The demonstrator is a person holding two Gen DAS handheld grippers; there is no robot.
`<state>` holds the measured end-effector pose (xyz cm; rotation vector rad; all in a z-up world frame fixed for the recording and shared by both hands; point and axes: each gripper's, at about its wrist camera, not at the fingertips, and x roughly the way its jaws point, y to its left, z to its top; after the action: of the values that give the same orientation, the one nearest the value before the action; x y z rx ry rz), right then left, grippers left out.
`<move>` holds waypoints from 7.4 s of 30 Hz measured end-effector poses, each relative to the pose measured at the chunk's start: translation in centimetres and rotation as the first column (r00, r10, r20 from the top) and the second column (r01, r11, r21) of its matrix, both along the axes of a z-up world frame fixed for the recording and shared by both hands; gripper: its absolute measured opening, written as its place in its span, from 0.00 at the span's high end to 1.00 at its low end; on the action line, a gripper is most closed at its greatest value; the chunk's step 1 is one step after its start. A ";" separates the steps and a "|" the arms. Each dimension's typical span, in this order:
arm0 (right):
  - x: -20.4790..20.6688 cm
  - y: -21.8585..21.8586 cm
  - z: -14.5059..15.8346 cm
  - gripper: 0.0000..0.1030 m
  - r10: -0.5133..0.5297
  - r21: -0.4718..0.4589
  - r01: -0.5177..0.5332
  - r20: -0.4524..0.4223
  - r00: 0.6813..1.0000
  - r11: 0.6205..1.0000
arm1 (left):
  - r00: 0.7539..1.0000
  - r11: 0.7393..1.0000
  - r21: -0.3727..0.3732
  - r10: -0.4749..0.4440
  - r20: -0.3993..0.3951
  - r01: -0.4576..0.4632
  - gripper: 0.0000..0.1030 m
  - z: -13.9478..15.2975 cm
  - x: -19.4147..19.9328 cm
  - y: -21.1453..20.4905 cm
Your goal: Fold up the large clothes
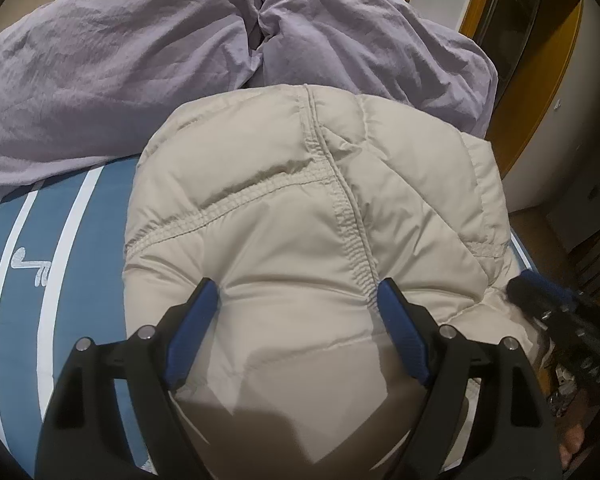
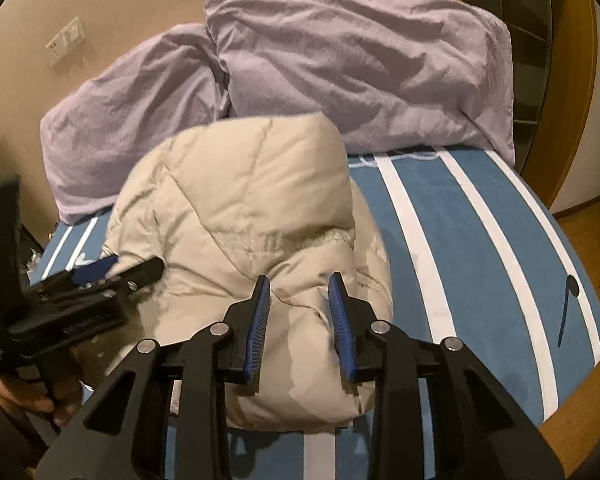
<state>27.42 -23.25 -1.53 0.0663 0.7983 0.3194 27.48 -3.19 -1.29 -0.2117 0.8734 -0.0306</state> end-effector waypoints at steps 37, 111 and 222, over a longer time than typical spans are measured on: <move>2.1 0.9 2.1 0.50 0.005 -0.013 -0.004 0.091 0.996 1.000 | 0.994 0.997 -0.034 0.071 0.086 -0.069 0.15 2.9 0.5 2.8; 12.3 5.2 -6.7 0.46 0.022 0.021 -0.023 0.039 0.999 1.000 | 0.976 0.978 0.071 0.186 0.115 -0.195 0.02 -3.9 6.8 3.4; 20.0 3.1 -6.6 0.18 0.254 0.551 0.028 -0.429 0.867 0.834 | 0.953 0.941 -0.148 0.301 -0.046 -0.304 0.12 1.5 6.2 19.1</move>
<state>47.47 -20.16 -8.13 0.6633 1.2006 0.6611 33.70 15.95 0.18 -0.4901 0.8542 0.1931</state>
